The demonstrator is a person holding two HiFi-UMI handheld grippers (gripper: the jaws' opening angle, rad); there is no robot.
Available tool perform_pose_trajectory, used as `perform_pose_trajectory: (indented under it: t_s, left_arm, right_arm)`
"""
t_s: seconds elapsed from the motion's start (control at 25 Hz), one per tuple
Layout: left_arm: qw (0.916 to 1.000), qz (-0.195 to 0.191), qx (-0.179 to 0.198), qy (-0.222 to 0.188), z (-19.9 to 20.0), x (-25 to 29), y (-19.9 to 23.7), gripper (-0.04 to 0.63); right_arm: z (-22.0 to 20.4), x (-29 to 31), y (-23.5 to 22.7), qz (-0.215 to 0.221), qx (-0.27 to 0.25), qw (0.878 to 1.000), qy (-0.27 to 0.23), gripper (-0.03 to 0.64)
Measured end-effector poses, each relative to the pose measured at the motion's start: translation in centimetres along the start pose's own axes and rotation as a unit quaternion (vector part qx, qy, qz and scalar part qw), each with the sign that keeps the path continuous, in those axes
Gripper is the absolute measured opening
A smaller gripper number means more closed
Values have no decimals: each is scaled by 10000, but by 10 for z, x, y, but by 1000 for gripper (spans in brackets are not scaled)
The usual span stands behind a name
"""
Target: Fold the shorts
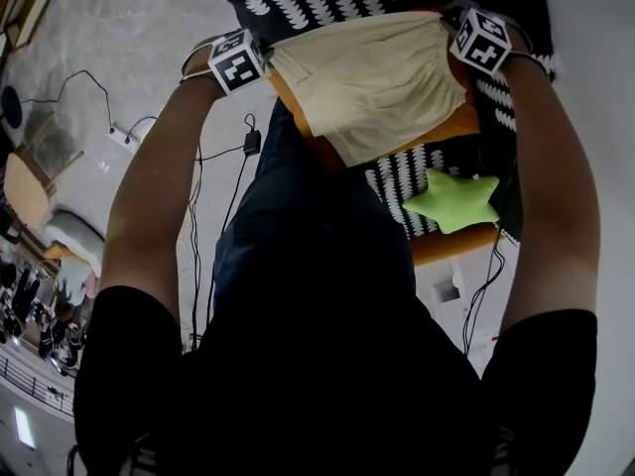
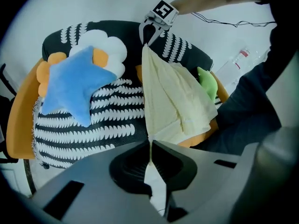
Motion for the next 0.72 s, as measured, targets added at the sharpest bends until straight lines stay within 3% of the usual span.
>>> perform_pose_trajectory:
  t_s: [0.24, 0.44, 0.72]
  left_arm:
    - [9996, 28, 98, -275, 3, -12, -41, 28]
    - [9975, -286, -118, -634, 8, -7, -89, 28]
    - [9942, -639, -12, -867, 25, 11, -146, 28]
  right_arm:
    - [-3, -26, 14, -205, -19, 9998, -14, 28]
    - [-15, -45, 39, -255, -3, 9997, 23, 28]
    - [-40, -62, 75, -322, 150, 9993, 133, 28]
Point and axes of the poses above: the fingertips, and each gripper's own axes: x forward along the fingers, y to its left, z out of its top, the point moved 6 cm from there along -x, backward along the fingers, and after that the axes turned 13 degrees about -z, right-handed, at the moved point
